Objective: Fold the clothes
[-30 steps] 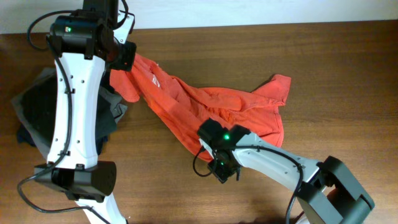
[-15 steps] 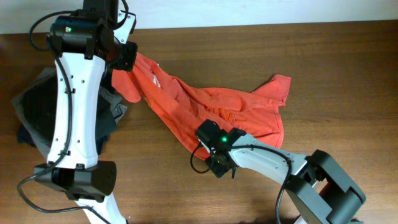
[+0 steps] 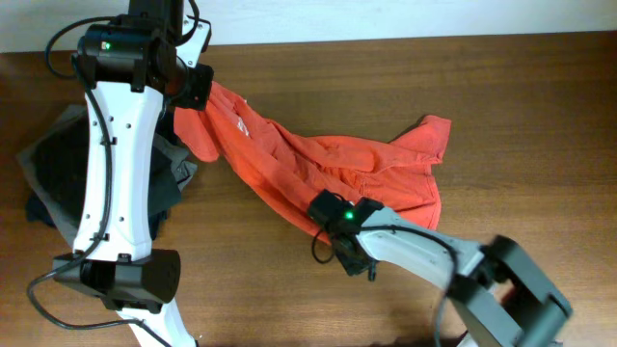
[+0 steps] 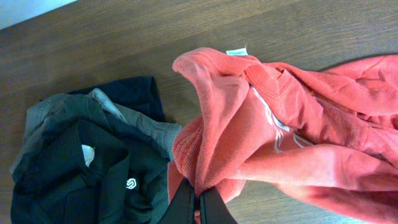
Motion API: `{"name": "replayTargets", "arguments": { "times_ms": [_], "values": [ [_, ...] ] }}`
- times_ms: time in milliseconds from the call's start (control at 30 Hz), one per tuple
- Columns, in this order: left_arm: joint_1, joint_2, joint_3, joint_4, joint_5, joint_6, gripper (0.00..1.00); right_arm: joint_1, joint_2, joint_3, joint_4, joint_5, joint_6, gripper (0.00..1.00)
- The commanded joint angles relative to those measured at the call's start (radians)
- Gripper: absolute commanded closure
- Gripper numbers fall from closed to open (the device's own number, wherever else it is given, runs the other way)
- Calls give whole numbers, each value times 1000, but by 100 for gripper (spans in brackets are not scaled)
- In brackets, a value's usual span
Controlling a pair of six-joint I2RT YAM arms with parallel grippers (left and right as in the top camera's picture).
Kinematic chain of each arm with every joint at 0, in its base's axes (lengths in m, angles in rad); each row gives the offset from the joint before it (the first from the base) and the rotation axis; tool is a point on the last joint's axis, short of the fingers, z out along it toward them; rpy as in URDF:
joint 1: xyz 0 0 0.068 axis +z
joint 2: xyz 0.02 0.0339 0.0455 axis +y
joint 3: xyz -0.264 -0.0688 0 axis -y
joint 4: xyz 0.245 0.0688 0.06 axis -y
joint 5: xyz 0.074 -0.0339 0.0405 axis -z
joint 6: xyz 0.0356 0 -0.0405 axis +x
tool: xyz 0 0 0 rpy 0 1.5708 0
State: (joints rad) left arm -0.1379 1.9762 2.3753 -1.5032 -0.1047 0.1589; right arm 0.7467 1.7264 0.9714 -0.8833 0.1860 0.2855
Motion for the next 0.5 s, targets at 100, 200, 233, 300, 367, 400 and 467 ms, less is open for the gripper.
{"name": "replayTargets", "arguments": {
  "times_ms": [100, 200, 233, 300, 367, 400, 467],
  "values": [
    [3, -80, 19, 2, 3, -16, 100, -4, -397, 124, -187, 252, 121, 82],
    [3, -127, 19, 3, 4, -16, 99, -17, -546, 212, -265, 354, 143, 82],
    [3, -148, 19, 3, 4, -16, 99, -30, -595, 251, -286, 380, 143, 82],
    [3, -180, 19, 3, 4, -16, 99, -61, -665, 312, -302, 403, 141, 82],
    [3, -212, 19, 13, 5, -16, 100, -105, -721, 370, -301, 374, 110, 82],
    [3, -222, 19, 21, 5, -16, 99, -126, -735, 389, -300, 338, 90, 81],
    [3, -240, 19, 33, 15, -16, 99, -161, -744, 399, -299, 233, 26, 78]
  ]
}}
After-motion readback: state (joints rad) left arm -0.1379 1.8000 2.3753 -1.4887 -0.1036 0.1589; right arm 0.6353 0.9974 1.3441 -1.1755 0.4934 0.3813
